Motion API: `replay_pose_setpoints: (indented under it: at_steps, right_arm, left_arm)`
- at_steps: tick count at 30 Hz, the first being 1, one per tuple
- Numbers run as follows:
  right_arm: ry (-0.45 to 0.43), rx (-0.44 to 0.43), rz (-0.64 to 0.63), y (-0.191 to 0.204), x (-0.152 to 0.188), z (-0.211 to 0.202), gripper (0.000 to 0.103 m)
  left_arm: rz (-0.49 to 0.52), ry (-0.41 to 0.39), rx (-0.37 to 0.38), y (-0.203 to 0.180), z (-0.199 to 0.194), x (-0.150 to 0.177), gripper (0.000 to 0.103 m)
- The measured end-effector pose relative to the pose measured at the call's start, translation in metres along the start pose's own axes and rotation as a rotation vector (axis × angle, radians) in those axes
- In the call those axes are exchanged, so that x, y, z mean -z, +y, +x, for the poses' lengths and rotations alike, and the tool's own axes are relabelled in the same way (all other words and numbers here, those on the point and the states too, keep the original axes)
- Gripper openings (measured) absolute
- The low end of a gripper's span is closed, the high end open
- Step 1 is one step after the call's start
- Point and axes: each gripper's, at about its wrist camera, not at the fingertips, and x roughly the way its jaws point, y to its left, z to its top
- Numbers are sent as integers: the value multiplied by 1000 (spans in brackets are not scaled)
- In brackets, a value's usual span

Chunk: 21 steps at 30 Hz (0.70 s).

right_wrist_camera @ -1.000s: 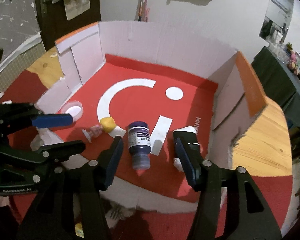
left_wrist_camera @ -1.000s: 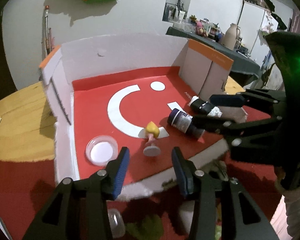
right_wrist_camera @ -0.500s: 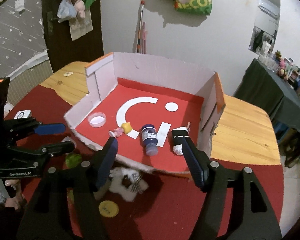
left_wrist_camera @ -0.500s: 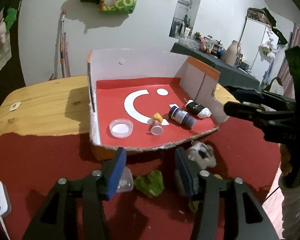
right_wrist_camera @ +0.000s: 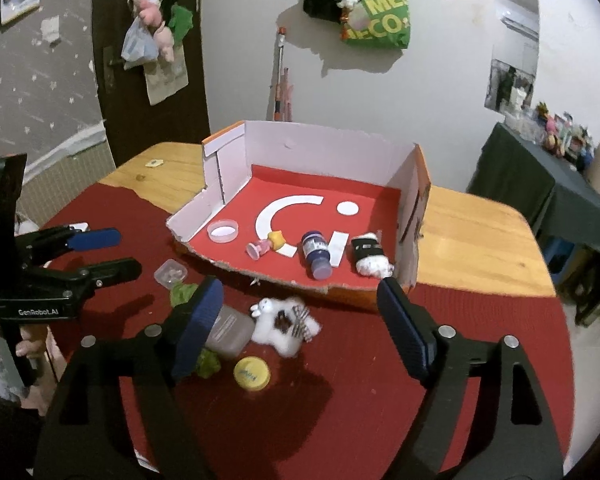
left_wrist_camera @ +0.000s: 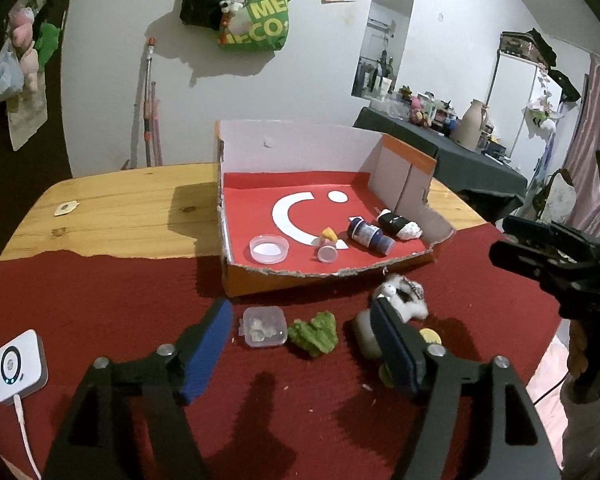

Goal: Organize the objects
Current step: 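Withdraw both tools from the box back over the table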

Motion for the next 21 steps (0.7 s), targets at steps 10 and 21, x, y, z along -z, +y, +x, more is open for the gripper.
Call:
replay_pose_setpoints:
  at_steps: [10, 21]
  right_arm:
    - [34, 12, 74, -10, 38, 9, 83]
    - [114, -6, 132, -20, 56, 35, 83]
  left_arm:
    - [16, 20, -52, 1, 0, 17, 90]
    - [-3, 108, -74, 12, 26, 29, 90]
